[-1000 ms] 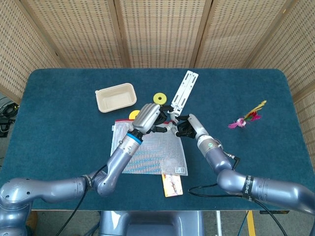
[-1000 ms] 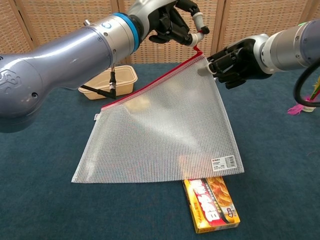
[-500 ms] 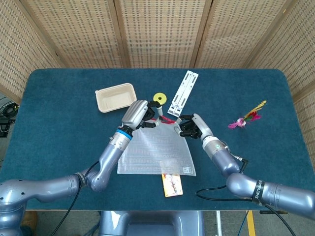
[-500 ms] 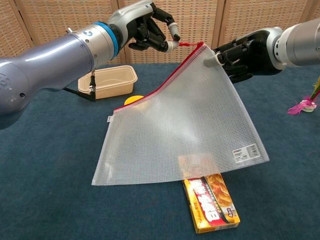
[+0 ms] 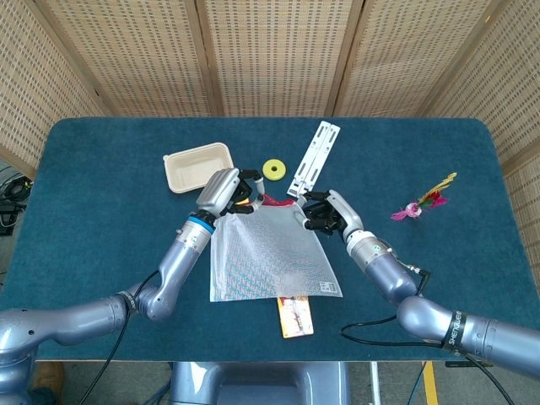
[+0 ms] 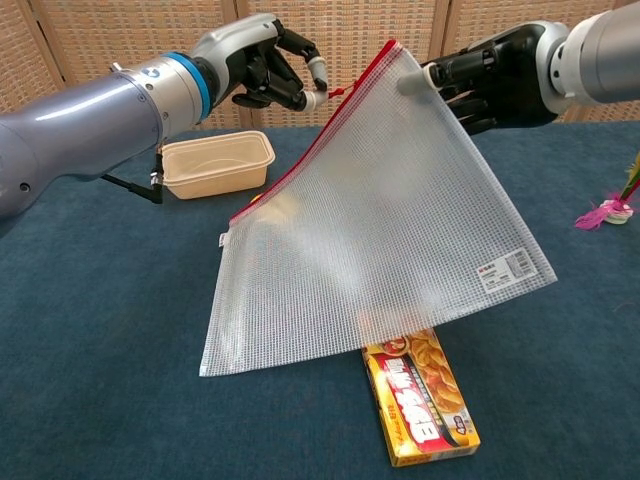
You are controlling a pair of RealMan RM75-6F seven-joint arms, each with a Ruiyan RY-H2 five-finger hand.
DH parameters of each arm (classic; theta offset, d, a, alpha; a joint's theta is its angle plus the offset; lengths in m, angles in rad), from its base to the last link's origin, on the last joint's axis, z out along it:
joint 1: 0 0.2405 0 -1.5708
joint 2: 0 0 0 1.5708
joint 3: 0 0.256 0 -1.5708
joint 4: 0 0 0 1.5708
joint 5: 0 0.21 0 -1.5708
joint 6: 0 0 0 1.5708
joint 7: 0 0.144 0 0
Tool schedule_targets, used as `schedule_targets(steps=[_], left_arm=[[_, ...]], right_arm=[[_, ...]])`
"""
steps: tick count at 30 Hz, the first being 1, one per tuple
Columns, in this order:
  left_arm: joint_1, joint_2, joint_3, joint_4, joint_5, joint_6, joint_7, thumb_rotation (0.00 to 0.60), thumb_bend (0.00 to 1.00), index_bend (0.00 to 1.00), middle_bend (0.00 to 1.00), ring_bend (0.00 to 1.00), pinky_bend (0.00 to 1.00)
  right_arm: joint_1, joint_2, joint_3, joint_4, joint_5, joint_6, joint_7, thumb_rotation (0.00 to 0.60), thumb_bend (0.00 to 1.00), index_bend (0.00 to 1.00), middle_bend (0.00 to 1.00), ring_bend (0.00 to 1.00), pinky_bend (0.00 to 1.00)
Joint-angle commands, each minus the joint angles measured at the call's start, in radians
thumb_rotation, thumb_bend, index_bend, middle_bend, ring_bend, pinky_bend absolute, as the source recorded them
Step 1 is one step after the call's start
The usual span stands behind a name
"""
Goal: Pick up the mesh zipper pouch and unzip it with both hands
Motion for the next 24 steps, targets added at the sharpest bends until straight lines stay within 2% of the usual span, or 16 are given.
schedule_targets(steps=[1, 13, 24], left_arm=[[0.007, 0.009, 0.006, 0.01, 0.004, -0.006, -0.005, 0.6, 0.96, 0.92, 1.0, 0.97, 1.0], [0.065, 0.122, 0.05, 0.001, 0.065, -0.043, -0.062, 0.6, 0.96, 0.92, 1.0, 0.97, 1.0], [0.138, 0.273, 0.089, -0.033, 0.076, -0.091, -0.115, 0.6, 0.96, 0.92, 1.0, 0.97, 1.0]], right_arm=[[-0.013, 0.01, 0.018, -0.003, -0.003, -0.006, 0.025, 0.6, 0.78, 0.74, 0.93, 0.98, 1.0], [-0.067, 0.081, 0.073, -0.005, -0.012, -0.04, 0.109, 0.6, 0.79, 0.74, 0.93, 0.98, 1.0], [-0.145, 0.138, 0.121, 0.013, -0.035, -0.054, 0.201, 0.6, 0.79, 0.74, 0.93, 0.98, 1.0]])
